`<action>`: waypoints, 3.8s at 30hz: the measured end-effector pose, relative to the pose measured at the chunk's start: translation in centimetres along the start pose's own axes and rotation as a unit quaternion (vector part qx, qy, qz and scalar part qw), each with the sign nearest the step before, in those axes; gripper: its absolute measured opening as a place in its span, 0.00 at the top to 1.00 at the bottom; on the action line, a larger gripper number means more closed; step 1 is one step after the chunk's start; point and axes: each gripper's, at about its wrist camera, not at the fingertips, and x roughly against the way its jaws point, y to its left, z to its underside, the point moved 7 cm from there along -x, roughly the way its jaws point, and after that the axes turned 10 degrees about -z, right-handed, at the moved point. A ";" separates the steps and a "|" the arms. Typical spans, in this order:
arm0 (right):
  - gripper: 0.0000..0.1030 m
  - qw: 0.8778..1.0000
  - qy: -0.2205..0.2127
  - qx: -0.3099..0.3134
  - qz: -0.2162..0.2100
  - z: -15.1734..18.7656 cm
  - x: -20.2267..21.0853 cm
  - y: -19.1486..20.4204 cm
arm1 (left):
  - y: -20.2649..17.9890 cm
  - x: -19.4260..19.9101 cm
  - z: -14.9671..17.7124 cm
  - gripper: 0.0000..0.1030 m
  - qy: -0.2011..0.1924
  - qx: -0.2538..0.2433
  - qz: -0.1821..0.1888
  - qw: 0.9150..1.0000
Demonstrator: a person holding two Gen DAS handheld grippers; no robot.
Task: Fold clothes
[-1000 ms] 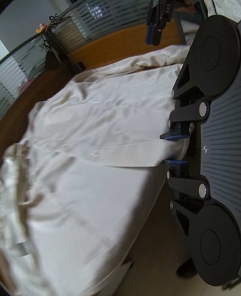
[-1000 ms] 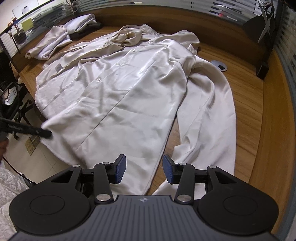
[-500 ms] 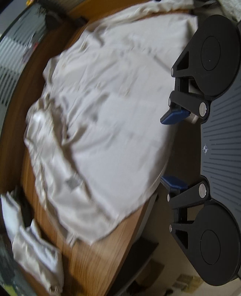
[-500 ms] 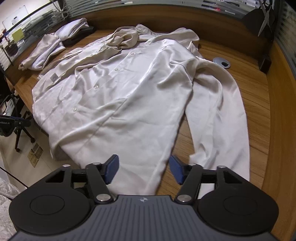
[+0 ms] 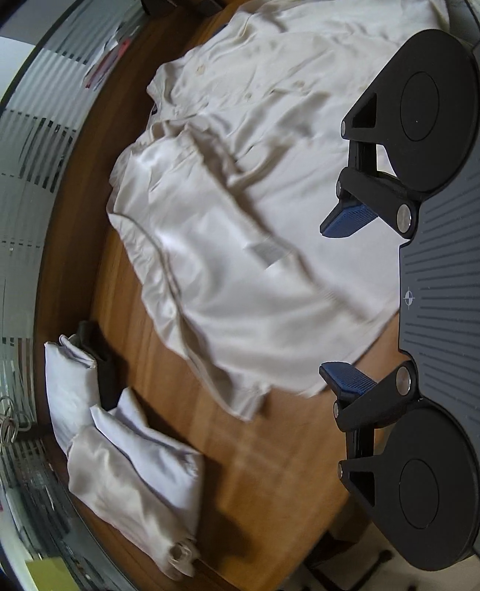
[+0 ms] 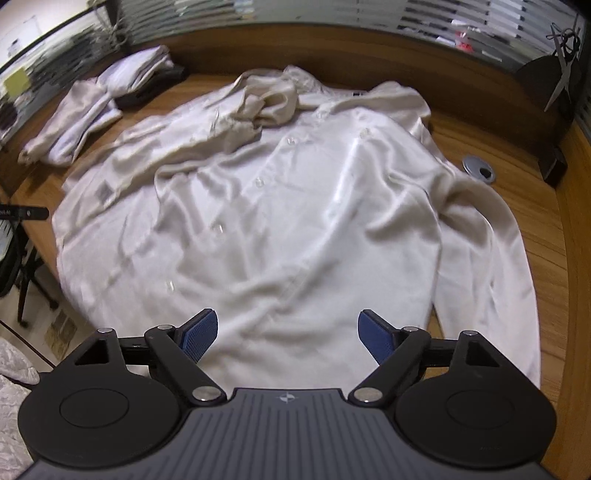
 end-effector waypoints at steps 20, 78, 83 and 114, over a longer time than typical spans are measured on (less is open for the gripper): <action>0.15 0.988 -0.060 -0.128 0.064 -4.8 -6.3 14.4 | 6.4 -12.1 -7.6 0.55 0.007 -0.178 0.059 0.982; 0.98 0.869 -0.138 -0.475 0.018 1.6 -8.8 7.5 | -5.7 -13.0 -12.4 0.19 -0.055 -0.350 0.202 0.913; 0.97 0.859 -0.137 -0.493 0.020 3.0 -9.9 8.4 | -9.1 -13.6 -11.8 0.15 -0.058 -0.384 0.220 0.895; 0.98 0.850 -0.092 -0.472 0.215 4.3 -5.0 9.1 | -0.5 -23.0 -30.4 0.95 -0.109 -0.195 0.018 0.975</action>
